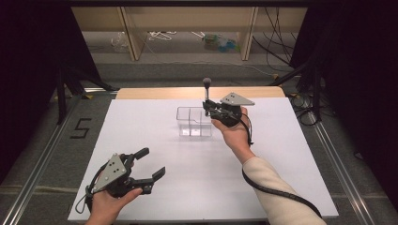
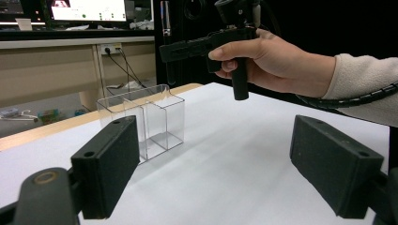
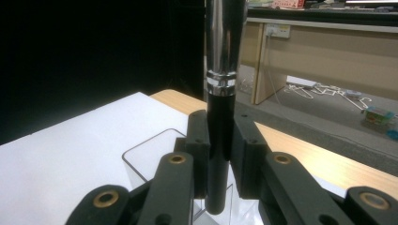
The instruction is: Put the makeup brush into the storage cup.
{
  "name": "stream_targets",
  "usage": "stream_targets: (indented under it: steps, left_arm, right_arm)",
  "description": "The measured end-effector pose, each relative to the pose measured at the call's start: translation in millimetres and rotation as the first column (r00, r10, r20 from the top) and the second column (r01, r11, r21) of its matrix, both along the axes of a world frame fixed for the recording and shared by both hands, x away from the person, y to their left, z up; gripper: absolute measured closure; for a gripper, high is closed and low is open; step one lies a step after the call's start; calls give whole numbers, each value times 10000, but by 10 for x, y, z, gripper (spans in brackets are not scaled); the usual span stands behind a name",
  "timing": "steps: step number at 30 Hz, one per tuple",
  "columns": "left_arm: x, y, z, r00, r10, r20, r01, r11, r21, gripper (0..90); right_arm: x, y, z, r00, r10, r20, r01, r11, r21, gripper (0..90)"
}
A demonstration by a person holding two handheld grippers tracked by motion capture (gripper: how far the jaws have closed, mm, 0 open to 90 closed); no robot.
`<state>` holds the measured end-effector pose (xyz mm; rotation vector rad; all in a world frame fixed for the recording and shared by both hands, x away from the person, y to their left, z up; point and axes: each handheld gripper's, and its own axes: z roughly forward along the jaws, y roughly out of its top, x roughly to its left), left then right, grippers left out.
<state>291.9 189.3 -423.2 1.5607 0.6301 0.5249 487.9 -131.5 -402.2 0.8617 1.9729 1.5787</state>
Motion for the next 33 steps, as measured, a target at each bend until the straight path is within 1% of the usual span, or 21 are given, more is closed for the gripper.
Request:
stream_targets:
  steps: [3, 4, 5, 6, 7, 8, 9, 11, 12, 13, 14, 15, 20, 21, 22, 23, 27, 28, 29, 33]
  left_arm:
    - [2, 4, 3, 10000, -13, 59, 13, 10000, 51, 161]
    - [1, 3, 3, 10000, -8, 50, 8, 10000, 48, 161]
    - [2, 4, 2, 10000, -11, 53, 11, 10000, 54, 161]
    - [3, 5, 2, 10000, -15, 64, 15, 10000, 60, 161]
    - [3, 5, 2, 10000, -12, 60, 12, 10000, 54, 161]
    - [3, 5, 2, 10000, -14, 58, 14, 10000, 57, 161]
    - [0, 2, 0, 10000, -3, 0, 3, 10000, -3, 161]
    - [1, 1, 0, 10000, -6, 5, 6, 10000, -3, 161]
    - [0, 1, 0, 10000, 0, 3, 0, 10000, -3, 161]
    - [0, 1, 1, 10000, -2, 7, 2, 10000, 5, 161]
    - [2, 4, 2, 10000, -9, 43, 9, 10000, 44, 161]
    - [0, 0, 0, 10000, 0, -8, 0, 10000, -14, 161]
    - [0, 1, 0, 10000, 0, -4, 0, 10000, -15, 161]
    - [1, 1, 0, 10000, -3, 3, 3, 10000, -9, 161]
    - [1, 2, 0, 10000, -1, 3, 1, 10000, -7, 161]
    - [4, 4, 0, 10000, -4, 33, 4, 10000, 34, 161]
    - [1, 1, 0, 10000, -5, 3, 5, 10000, -9, 161]
    - [2, 2, -1, 10000, -2, 1, 2, 10000, -5, 161]
    - [4, 4, 0, 10000, -5, 31, 5, 10000, 37, 161]
    - [5, 4, -1, 10000, -10, 31, 10, 10000, 34, 161]
  right_arm:
    - [7, -3, -7, 10000, -32, 13, 32, 10000, -67, 794]
    - [1, 0, -8, 9999, -28, -153, 27, 10000, -43, 794]
    - [4, 0, -12, 9999, -7, -136, 7, 10000, -32, 793]
    - [14, -3, -14, 10000, -13, -15, 13, 10000, -70, 793]
    - [11, -2, -14, 10000, -39, -78, 39, 10000, -85, 793]
    - [4, 0, -13, 9997, -22, -240, 20, 10000, -65, 794]
    - [17, -3, -17, 10000, -69, -19, 68, 9999, -107, 794]
    - [22, -2, -23, 10000, -66, 9, 66, 9999, -126, 793]
    - [14, 5, -26, 9998, -76, -171, 74, 9999, -72, 793]
    - [27, 1, -29, 9999, -100, 28, 101, 9999, -97, 794]
    - [27, -1, -29, 10000, -63, -19, 63, 9999, -124, 793]
    - [29, 1, -31, 10000, -69, -8, 69, 9999, -126, 794]
    - [33, 2, -32, 9999, -106, -17, 106, 9998, -149, 793]
    - [24, 7, -33, 9997, -84, -222, 82, 9999, -98, 793]
    - [36, 3, -37, 9999, -135, -26, 135, 9998, -166, 793]
    - [41, 1, -41, 10000, -93, -2, 93, 9998, -164, 794]
    - [44, 2, -50, 9999, -119, -70, 118, 9998, -156, 793]
    - [40, 5, -52, 9998, -105, -166, 103, 9999, -139, 793]
    - [47, 6, -56, 9999, -142, -45, 142, 9998, -152, 793]
    - [53, 5, -61, 9999, -137, -21, 137, 9998, -172, 793]
